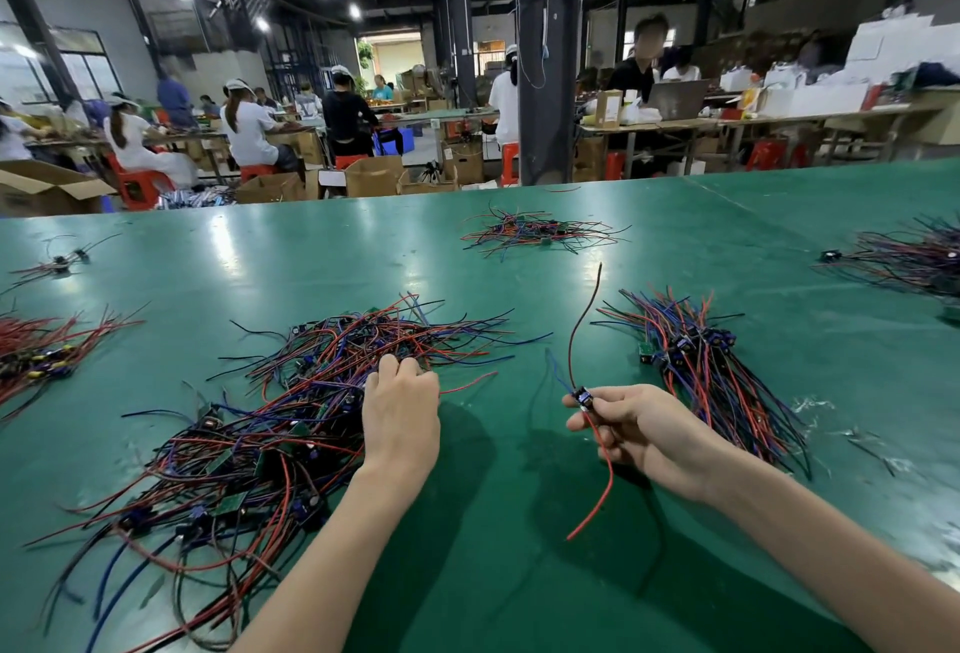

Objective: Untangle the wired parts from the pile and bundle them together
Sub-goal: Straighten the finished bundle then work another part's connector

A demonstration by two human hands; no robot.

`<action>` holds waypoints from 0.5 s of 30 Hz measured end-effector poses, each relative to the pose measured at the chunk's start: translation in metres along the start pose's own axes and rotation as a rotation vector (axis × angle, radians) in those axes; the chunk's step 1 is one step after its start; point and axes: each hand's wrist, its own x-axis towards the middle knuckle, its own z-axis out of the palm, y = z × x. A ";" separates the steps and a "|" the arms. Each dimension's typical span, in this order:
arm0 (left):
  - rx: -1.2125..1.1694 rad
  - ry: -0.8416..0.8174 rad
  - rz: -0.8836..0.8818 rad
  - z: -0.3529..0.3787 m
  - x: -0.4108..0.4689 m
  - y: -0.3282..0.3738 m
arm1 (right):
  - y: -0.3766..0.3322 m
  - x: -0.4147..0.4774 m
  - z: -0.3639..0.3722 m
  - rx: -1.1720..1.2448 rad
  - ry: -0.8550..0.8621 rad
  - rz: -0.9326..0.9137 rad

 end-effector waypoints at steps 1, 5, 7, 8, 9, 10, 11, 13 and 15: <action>-0.080 0.045 0.006 -0.002 0.001 0.000 | 0.001 0.000 0.000 0.007 0.002 -0.004; -0.588 0.370 -0.006 -0.020 -0.002 0.010 | 0.002 0.001 -0.001 0.043 0.028 -0.020; -0.698 0.462 0.050 -0.025 -0.003 0.014 | 0.002 0.000 -0.001 0.040 0.034 -0.024; -0.721 0.478 0.099 -0.027 -0.004 0.017 | 0.002 0.000 -0.002 0.035 0.038 -0.027; -0.734 0.486 0.156 -0.028 -0.006 0.019 | 0.002 -0.001 -0.002 0.030 0.046 -0.033; -0.745 0.490 0.214 -0.028 -0.007 0.021 | 0.001 -0.001 -0.002 0.031 0.058 -0.038; -0.758 0.494 0.262 -0.027 -0.009 0.023 | 0.001 -0.001 -0.002 0.037 0.071 -0.043; -0.816 0.506 0.291 -0.026 -0.012 0.028 | -0.001 -0.002 -0.003 0.054 0.093 -0.056; -0.961 0.492 0.210 -0.025 -0.011 0.030 | -0.003 -0.003 -0.004 0.054 0.116 -0.074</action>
